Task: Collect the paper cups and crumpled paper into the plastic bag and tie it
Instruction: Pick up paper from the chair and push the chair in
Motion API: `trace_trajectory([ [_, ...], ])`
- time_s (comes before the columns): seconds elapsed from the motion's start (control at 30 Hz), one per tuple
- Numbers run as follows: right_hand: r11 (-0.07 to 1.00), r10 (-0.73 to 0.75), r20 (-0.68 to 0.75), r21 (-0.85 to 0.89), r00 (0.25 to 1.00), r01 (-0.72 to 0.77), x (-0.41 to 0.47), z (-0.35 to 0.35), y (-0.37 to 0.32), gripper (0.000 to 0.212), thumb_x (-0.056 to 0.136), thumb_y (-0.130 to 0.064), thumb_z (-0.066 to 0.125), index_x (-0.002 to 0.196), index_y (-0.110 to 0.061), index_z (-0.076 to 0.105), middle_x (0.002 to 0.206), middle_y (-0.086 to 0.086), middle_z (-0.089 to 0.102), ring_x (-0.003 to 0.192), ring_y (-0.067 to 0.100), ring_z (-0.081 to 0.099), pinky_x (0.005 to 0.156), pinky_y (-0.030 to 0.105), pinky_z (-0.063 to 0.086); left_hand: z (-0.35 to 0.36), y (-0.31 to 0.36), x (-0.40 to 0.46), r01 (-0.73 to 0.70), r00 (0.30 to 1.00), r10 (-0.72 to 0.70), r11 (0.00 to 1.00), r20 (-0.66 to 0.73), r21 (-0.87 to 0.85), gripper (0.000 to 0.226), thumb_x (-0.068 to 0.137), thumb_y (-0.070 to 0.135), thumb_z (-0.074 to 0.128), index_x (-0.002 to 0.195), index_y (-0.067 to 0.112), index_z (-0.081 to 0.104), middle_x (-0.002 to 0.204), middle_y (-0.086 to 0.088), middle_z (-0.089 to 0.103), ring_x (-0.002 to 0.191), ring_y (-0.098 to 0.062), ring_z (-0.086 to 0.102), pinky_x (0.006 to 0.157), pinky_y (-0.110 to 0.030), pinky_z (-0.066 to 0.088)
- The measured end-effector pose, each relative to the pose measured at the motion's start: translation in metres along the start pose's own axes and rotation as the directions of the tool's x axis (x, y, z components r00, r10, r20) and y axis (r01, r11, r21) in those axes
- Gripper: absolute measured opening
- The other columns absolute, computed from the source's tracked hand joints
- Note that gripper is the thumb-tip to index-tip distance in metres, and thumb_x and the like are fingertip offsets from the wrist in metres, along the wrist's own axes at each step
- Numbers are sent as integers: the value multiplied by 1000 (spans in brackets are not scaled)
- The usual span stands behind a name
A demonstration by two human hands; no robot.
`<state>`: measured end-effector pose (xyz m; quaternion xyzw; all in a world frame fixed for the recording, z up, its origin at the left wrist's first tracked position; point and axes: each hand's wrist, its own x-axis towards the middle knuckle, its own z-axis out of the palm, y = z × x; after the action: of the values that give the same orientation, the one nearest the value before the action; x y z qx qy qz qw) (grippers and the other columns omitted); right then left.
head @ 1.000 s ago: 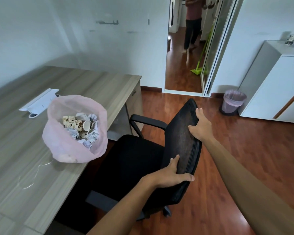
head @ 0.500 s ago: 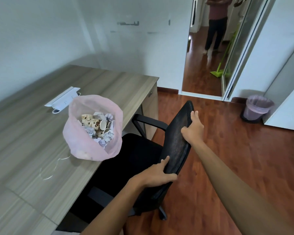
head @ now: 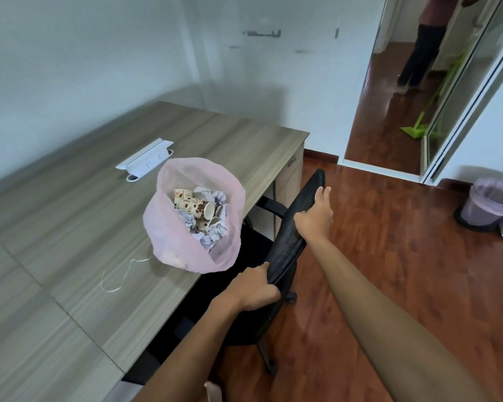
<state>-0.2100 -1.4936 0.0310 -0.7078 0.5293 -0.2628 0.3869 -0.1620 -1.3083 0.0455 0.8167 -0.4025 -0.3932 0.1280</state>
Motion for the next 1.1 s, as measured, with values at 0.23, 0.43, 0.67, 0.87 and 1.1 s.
trace_trajectory([
  [0.23,1000,-15,13,-17,1000,16,15,21,-20,81,84,2,57,155,-14,20,164,-4,7,137,32,38,104,34,38,-22,-10,13,10,1000,-11,997,-14,-70,83,56,23,55,138,17,45,85,-8,67,80,-26,66,69,-39,56],
  [0.43,999,-16,-18,-43,1000,15,19,26,-23,80,84,2,56,154,-14,22,164,-2,10,135,32,39,103,32,35,-26,-10,14,28,1000,-27,998,3,-58,100,55,19,58,151,16,32,82,-7,67,77,-22,66,64,-35,54],
  [0.67,991,-41,-22,-125,999,38,19,27,-20,78,87,-3,57,154,-12,19,164,0,8,136,31,40,95,29,38,-23,-14,15,14,1000,-15,997,-12,-74,104,55,21,60,154,18,28,80,-7,68,77,-22,67,67,-40,56],
  [0.87,796,-200,73,-569,977,205,19,36,-22,77,88,-34,57,151,-6,22,161,17,9,149,36,6,120,51,11,-34,-33,17,-54,996,56,998,71,-36,99,76,57,70,157,27,21,145,4,52,126,-15,53,101,-25,42],
  [1.1,772,-265,285,-509,921,380,27,62,-51,60,93,-41,51,137,0,47,151,20,36,147,36,14,120,42,17,-91,-63,39,-103,987,88,989,-133,-105,100,69,82,61,151,29,36,155,2,39,137,-17,43,110,-38,37],
])
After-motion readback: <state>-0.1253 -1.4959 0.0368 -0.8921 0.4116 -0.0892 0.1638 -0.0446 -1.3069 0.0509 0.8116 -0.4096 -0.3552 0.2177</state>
